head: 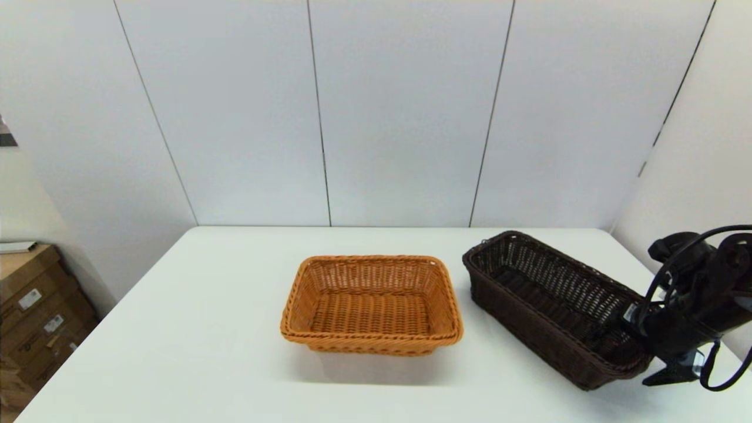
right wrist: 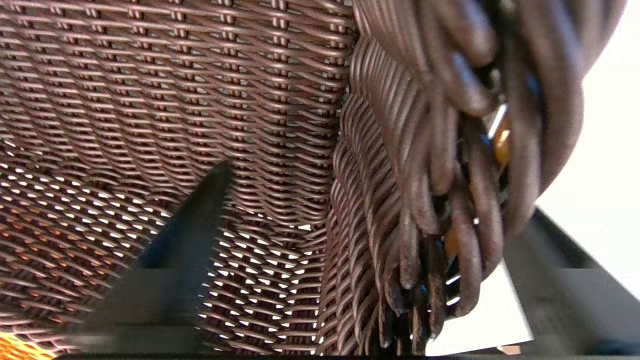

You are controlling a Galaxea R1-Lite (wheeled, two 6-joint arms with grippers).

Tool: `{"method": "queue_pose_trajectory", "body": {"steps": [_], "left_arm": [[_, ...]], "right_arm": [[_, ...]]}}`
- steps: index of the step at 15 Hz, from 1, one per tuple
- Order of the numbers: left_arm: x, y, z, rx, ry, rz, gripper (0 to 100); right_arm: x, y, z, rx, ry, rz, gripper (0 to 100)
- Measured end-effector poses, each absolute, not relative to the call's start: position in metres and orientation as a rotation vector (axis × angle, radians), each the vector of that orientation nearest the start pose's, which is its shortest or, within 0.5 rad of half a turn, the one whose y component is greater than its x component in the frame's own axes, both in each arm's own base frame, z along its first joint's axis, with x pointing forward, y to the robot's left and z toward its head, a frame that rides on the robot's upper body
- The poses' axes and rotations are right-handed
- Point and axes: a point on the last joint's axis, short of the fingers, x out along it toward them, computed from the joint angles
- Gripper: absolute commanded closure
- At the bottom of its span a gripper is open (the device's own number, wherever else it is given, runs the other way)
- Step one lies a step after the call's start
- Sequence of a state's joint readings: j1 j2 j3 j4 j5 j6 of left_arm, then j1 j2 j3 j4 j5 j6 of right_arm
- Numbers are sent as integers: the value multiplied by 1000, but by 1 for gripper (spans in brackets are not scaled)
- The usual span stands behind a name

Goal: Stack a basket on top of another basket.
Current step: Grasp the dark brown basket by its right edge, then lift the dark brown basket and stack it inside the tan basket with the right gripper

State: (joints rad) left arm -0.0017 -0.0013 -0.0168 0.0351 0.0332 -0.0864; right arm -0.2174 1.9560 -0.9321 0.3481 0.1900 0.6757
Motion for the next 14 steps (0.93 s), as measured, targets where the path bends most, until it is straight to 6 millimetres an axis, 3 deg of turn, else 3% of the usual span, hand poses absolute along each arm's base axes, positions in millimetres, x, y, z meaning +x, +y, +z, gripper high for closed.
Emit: {"method": "queue_pose_trajectory", "body": {"steps": [14], "left_arm": [[-24, 1, 76, -86, 16, 32, 0]], "right_arm": [[275, -67, 85, 868, 1242, -489, 100]]}}
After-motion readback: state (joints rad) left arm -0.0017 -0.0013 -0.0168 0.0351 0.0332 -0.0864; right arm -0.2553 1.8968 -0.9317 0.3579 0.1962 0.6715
